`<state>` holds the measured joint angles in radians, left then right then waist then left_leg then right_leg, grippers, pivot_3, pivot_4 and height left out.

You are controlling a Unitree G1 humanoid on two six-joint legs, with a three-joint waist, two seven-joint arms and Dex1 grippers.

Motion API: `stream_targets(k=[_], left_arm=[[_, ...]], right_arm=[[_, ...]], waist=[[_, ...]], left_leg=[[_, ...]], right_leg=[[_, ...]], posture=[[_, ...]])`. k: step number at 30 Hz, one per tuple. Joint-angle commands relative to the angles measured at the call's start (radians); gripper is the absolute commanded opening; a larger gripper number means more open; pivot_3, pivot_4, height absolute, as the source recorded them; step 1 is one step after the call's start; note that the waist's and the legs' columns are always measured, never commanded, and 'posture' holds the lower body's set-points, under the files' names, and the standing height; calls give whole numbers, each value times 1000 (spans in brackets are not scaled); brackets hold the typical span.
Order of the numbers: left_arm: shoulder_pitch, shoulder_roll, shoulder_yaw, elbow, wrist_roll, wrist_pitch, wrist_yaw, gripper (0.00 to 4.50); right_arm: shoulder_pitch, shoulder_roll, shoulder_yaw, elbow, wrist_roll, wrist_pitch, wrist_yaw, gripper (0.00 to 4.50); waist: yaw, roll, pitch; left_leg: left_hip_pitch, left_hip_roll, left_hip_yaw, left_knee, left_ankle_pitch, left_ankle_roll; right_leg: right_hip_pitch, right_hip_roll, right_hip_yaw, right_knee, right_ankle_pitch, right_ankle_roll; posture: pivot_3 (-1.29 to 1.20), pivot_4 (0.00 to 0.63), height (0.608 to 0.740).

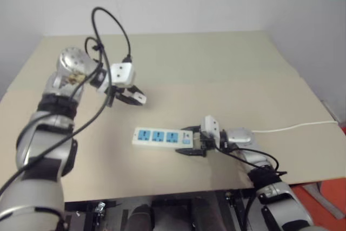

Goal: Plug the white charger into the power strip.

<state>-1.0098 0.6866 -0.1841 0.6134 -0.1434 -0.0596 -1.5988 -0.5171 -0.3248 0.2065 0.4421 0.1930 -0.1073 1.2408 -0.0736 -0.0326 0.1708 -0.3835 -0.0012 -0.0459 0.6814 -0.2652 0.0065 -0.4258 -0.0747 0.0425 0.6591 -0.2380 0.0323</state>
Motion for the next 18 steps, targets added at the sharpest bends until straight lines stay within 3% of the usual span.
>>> stream_targets(k=[1,10,18], left_arm=[[66,-10,113,-204,-148,155,66,1024],[360,-106,276,-623,-429,466,331,1024],[460,-100,283,-720,-515,625,433,1024]], right_arm=[[-28,17,-4,-5,4,-32,-7,3442],[-30,35,-13,-2,-2,-51,-31,3442],[-30,42,-10,0,-5,-57,-38,3442]], waist=[[3,0,0],[4,0,0],[5,0,0]], left_leg=[[0,0,-1,0,0,0],[1,0,-2,1,0,-1],[5,-1,-1,0,0,-1]], right_leg=[[0,0,-1,1,0,0],[0,-1,0,4,0,0],[2,-1,1,3,0,0]], posture=[[0,150,740],[0,150,740],[0,150,740]])
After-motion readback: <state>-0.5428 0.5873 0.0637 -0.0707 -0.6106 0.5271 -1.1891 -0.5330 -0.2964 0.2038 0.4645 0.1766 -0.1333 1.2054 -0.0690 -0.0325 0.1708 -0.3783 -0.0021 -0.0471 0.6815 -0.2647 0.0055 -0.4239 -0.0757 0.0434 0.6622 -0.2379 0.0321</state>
